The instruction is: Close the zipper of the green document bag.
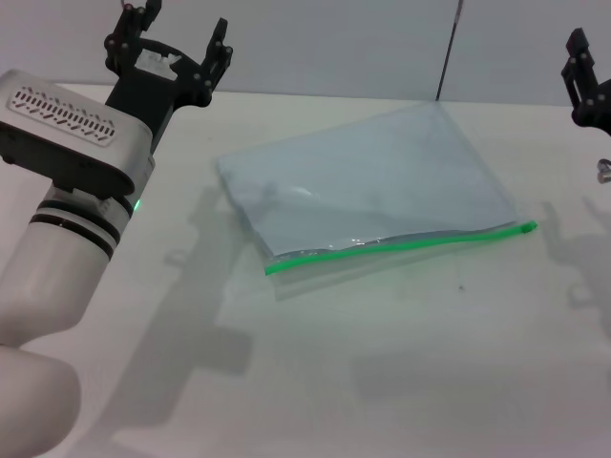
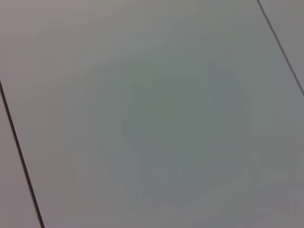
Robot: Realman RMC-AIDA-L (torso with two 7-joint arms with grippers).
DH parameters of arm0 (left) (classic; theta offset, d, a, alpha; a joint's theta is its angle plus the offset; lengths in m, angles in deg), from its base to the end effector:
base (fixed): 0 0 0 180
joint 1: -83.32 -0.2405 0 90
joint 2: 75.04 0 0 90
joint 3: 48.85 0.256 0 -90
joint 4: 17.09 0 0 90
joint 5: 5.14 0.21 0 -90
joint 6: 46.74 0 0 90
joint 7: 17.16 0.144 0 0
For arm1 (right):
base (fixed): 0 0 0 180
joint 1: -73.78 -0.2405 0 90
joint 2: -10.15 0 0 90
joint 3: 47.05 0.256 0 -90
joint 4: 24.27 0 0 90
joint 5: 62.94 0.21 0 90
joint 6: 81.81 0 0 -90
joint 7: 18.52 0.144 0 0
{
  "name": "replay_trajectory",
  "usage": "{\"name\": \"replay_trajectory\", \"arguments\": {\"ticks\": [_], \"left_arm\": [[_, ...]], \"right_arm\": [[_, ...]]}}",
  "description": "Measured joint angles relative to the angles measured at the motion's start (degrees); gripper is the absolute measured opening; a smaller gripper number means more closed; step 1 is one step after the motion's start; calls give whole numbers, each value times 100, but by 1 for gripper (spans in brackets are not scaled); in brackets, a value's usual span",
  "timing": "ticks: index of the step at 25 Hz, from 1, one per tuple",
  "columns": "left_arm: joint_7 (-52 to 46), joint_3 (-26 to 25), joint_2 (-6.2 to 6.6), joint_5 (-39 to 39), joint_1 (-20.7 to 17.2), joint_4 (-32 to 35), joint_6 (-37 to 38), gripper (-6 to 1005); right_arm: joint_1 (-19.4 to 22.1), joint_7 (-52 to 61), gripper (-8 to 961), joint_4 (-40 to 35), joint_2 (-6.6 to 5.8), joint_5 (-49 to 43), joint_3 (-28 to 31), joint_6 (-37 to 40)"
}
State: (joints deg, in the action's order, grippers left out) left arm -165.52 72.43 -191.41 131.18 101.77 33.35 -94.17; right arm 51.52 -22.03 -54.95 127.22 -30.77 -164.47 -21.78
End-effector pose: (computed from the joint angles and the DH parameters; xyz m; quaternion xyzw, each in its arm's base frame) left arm -0.2082 0.3671 -0.0108 -0.7118 -0.0571 -0.2657 0.6476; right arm 0.2552 0.3626 -0.0056 -0.7047 0.1238 0.3424 0.6090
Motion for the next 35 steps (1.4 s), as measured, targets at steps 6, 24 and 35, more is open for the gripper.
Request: {"name": "replay_trajectory", "arguments": {"ticks": [6,24,35], "left_arm": [[0,0,0,0,1,0,-3,741],[-5,0,0,0,13,-3,-2,741],[-34,0,0,0,40,-67,-2,741]], "right_arm": [[-49,-1,529,29,0,43,-6,0],[-67,-1,529,60,0,53,-8,0],[-93,-1,529,71,0,52,-8,-51]]}}
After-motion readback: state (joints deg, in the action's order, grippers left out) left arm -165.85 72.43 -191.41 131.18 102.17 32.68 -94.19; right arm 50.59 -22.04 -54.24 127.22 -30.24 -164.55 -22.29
